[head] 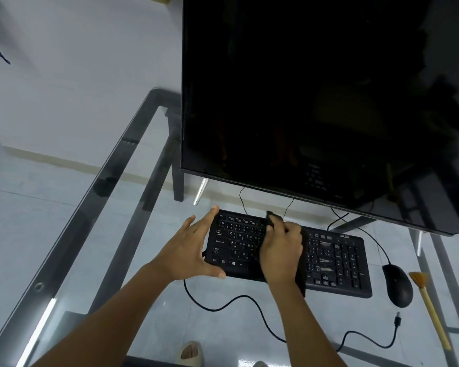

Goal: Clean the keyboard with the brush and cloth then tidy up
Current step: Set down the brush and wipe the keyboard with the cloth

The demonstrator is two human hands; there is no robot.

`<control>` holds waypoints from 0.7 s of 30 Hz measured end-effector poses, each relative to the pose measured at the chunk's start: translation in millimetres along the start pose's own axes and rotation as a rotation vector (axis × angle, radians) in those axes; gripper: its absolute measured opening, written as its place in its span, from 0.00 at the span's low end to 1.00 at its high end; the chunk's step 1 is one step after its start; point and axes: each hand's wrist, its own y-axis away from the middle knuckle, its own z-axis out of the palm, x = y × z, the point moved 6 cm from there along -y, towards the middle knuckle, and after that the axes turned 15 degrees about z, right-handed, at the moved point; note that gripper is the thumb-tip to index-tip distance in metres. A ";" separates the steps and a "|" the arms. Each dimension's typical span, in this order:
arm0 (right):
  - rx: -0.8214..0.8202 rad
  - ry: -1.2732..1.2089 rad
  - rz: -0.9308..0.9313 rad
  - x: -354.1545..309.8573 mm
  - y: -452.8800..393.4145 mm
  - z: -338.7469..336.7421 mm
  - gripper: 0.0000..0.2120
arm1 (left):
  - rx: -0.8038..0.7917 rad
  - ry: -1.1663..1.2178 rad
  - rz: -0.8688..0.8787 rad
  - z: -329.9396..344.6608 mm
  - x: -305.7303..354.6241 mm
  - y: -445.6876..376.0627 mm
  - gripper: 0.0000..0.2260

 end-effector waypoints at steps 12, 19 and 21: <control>-0.169 0.109 -0.102 -22.9 -6.4 12.9 0.15 | 0.002 -0.028 0.040 2.2 -1.2 -0.4 0.59; -0.212 0.104 -0.293 -86.9 39.7 41.3 0.11 | 0.017 -0.038 0.067 6.0 -7.4 -1.5 0.61; -0.239 0.111 -0.337 -86.3 32.3 39.9 0.11 | 0.027 -0.040 0.064 4.6 -8.0 -1.7 0.61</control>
